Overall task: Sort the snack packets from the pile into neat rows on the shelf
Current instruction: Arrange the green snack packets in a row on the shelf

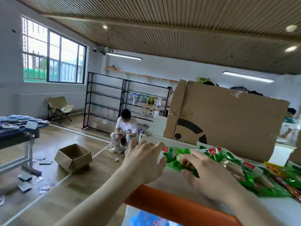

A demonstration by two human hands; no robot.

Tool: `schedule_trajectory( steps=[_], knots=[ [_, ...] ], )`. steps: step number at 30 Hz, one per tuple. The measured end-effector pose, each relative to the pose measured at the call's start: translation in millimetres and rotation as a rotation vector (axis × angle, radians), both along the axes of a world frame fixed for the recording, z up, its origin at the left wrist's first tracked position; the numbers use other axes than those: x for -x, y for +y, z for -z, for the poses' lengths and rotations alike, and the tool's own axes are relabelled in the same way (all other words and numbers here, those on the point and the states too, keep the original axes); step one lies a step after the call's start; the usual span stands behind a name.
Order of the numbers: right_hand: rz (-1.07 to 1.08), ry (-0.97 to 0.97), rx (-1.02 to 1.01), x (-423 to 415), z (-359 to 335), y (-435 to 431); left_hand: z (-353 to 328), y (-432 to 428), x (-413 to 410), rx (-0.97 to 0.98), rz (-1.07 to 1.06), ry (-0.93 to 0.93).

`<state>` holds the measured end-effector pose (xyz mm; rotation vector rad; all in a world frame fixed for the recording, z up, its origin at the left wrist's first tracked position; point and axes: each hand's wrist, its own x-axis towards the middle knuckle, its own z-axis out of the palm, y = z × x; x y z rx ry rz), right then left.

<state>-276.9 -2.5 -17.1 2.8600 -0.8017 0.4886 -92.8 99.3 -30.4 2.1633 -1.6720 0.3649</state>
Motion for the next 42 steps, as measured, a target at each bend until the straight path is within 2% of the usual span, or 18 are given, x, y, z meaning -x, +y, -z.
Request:
schedule_trajectory(
  steps=[3, 9, 12, 14, 18, 22, 25, 28, 34, 39, 42],
  knots=[
    [0.013, -0.011, 0.042, 0, 4, -3, 3, -2, -5, 0.005, 0.087, 0.106],
    [0.03, -0.001, 0.259, -2, 4, 0, 4, -2, -5, 0.014, 0.184, 0.054],
    [0.005, -0.08, 0.346, -3, 8, -5, 3, 0, -5, 0.087, 0.128, 0.055],
    [0.003, -0.185, 0.385, -1, 7, -6, -1, 2, -3, 0.156, 0.091, 0.114],
    [-0.003, -0.513, 0.389, 6, 4, -5, -3, 4, -2, 0.245, 0.038, 0.204],
    [-0.062, -0.78, 0.324, 13, -2, 3, -2, 4, -3, 0.304, 0.078, 0.229],
    [-0.138, -0.923, 0.217, 18, -6, 12, -4, 7, -3, 0.357, 0.242, 0.274],
    [-0.147, -0.986, 0.161, 13, -10, 19, -6, 15, 0, 0.447, 0.4, 0.278],
    [-0.152, -0.999, -0.041, -2, -4, 37, -8, 22, -5, 0.668, 0.473, 0.355],
    [-0.185, -0.895, -0.51, -1, 5, 47, -5, 24, -7, 0.744, 0.436, 0.338],
    [-0.23, -0.724, -0.488, -2, 1, 53, -5, 26, -8, 0.809, 0.417, 0.368]
  ],
)
